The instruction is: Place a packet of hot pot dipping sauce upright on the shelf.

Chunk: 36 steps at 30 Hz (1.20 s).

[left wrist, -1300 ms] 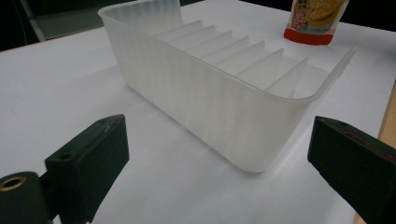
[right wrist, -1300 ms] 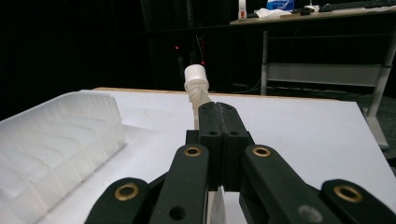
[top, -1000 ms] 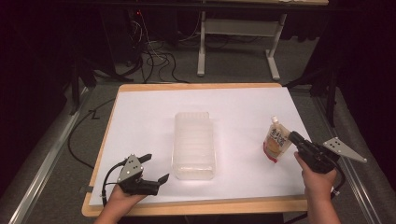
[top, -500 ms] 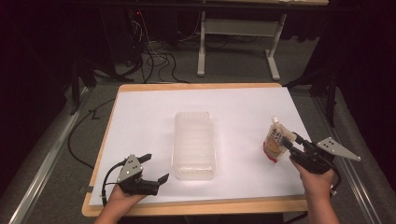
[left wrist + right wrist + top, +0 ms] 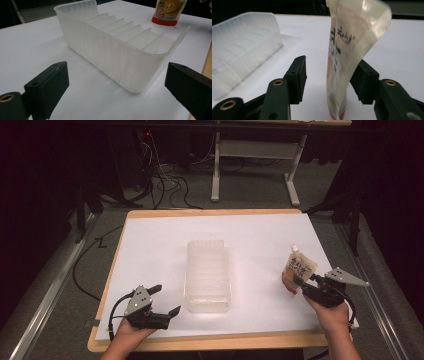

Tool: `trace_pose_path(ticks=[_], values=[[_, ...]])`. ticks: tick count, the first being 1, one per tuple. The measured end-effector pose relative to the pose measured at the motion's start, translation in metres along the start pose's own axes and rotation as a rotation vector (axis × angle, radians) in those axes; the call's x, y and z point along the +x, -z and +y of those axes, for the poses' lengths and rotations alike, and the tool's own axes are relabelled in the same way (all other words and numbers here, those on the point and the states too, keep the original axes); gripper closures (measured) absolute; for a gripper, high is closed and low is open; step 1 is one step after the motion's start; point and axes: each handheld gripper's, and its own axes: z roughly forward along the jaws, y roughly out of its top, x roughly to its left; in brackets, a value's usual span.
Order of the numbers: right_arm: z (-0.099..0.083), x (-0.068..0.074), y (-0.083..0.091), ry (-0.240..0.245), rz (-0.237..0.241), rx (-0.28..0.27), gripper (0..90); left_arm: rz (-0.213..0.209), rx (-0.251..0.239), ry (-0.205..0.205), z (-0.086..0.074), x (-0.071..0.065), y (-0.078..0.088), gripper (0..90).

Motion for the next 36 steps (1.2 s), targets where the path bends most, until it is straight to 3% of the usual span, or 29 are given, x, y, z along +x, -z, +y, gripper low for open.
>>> trace_pose_path(ticks=[7,13,18,20,24,36], values=[[-0.005,-0.005,-0.004,-0.027,-0.003,0.015,60.7,-0.001,0.004,-0.001,0.0,0.0,-0.001,6.1],[-0.005,-0.008,-0.006,-0.019,-0.001,0.012,81.6,0.002,0.005,-0.001,0.0,0.0,-0.001,6.1],[-0.003,-0.01,-0.007,-0.001,0.002,0.016,89.0,0.001,0.007,-0.003,0.0,0.0,-0.001,6.1],[-0.003,-0.014,-0.008,-0.017,0.027,0.015,90.0,0.001,0.007,-0.003,0.0,0.0,-0.001,6.1],[-0.001,-0.016,-0.008,-0.022,0.034,0.018,90.0,0.001,0.008,-0.003,0.0,0.0,-0.001,6.1],[0.003,-0.016,0.001,0.017,0.069,-0.016,90.0,0.001,0.005,-0.003,0.0,0.0,-0.001,6.0]])
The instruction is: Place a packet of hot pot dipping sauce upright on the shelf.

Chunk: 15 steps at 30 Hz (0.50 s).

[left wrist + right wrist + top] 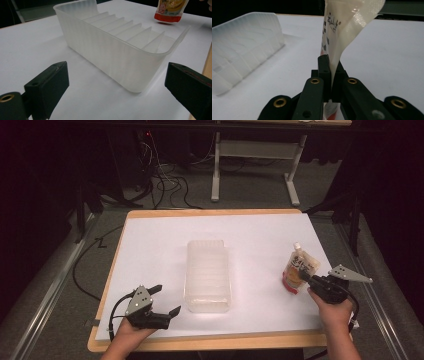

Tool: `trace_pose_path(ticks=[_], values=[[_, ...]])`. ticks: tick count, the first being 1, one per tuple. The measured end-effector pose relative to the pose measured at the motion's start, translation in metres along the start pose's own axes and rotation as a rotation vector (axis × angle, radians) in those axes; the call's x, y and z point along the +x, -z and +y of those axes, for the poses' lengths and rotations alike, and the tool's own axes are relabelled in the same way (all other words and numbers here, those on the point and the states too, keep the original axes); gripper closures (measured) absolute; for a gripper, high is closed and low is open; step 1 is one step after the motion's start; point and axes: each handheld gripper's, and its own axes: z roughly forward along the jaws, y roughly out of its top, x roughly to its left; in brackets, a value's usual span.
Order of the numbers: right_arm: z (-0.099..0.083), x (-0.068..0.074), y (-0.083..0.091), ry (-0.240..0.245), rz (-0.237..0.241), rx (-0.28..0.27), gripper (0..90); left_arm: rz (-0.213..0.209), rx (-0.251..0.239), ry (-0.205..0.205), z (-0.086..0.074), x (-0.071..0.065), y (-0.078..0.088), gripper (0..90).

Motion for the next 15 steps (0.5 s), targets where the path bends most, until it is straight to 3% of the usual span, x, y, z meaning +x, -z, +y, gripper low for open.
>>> trace_pose_path(ticks=[15], values=[[0.011,0.026,0.001,0.093,0.167,-0.043,90.0,0.0,-0.002,-0.001,0.0,0.0,0.0,6.1]])
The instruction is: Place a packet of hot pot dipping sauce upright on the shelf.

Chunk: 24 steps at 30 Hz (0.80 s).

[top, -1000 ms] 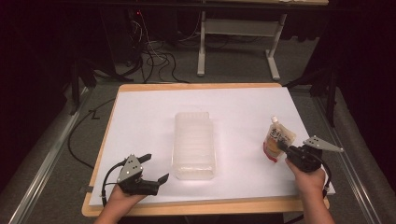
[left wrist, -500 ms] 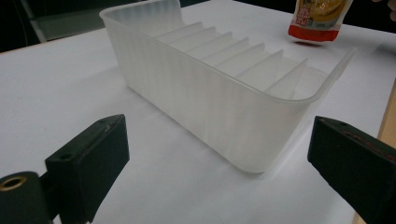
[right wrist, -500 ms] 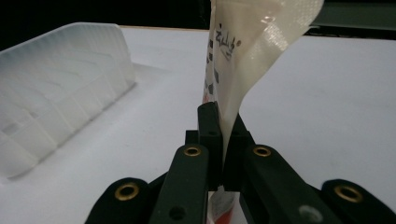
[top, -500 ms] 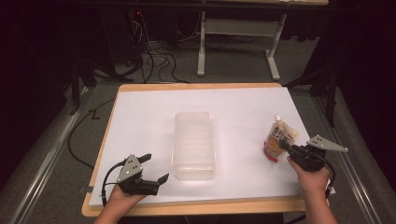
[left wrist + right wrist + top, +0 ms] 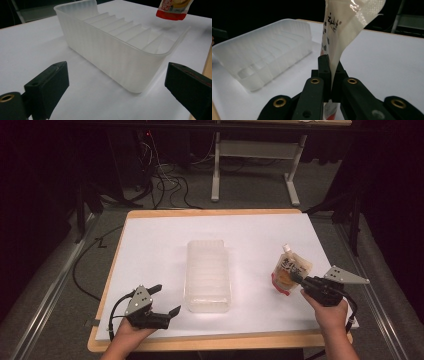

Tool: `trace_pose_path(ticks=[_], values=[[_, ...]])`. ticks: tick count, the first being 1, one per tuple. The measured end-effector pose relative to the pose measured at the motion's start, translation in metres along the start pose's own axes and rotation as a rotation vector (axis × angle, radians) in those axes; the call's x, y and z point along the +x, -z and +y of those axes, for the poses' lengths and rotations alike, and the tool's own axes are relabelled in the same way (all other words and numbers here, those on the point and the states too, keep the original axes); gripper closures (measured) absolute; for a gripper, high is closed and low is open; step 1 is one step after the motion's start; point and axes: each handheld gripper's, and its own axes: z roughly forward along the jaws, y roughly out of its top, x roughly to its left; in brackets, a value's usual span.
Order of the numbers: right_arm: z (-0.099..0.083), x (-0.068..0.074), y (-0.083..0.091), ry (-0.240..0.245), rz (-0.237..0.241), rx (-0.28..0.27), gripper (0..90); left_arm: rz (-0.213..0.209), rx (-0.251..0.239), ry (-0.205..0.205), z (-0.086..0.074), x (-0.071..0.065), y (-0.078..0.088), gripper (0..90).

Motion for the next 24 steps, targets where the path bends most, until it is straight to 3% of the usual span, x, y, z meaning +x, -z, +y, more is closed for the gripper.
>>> trace_pose_path(ticks=[24], values=[[0.015,0.053,-0.029,0.095,0.28,-0.007,90.0,-0.001,-0.002,0.001,0.0,0.0,0.0,6.0]])
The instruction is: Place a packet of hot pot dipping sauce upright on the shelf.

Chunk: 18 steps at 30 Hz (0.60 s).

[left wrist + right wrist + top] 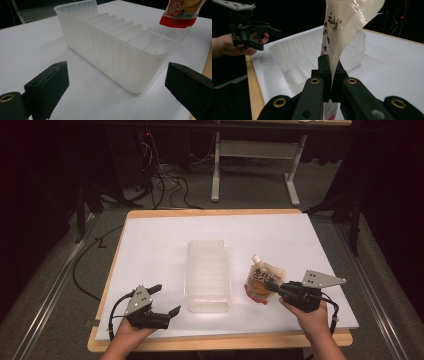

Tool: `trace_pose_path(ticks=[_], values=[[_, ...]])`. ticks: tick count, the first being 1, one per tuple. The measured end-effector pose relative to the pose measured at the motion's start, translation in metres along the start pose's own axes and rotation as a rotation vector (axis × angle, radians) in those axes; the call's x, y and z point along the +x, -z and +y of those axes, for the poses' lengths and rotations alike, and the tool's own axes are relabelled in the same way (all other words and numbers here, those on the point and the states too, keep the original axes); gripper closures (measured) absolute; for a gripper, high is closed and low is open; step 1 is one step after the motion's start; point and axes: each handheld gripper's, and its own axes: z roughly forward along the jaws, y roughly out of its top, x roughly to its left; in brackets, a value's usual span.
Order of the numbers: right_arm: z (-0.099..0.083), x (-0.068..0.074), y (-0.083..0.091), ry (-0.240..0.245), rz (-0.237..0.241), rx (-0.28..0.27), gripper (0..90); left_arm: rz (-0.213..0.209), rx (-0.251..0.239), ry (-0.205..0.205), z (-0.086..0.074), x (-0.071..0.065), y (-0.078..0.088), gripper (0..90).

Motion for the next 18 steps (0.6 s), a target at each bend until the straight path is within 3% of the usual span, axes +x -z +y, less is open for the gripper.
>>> trace_pose_path(ticks=[10,14,18], values=[[0.004,0.014,-0.012,0.032,0.07,0.011,90.0,0.0,-0.001,0.0,0.0,0.0,0.0,5.9],[0.005,0.015,-0.014,0.035,0.083,0.016,90.0,0.0,-0.001,0.0,0.0,0.0,0.0,5.9],[0.009,0.013,-0.015,0.037,0.127,0.002,90.0,0.005,-0.006,0.003,0.0,0.0,0.001,5.9]])
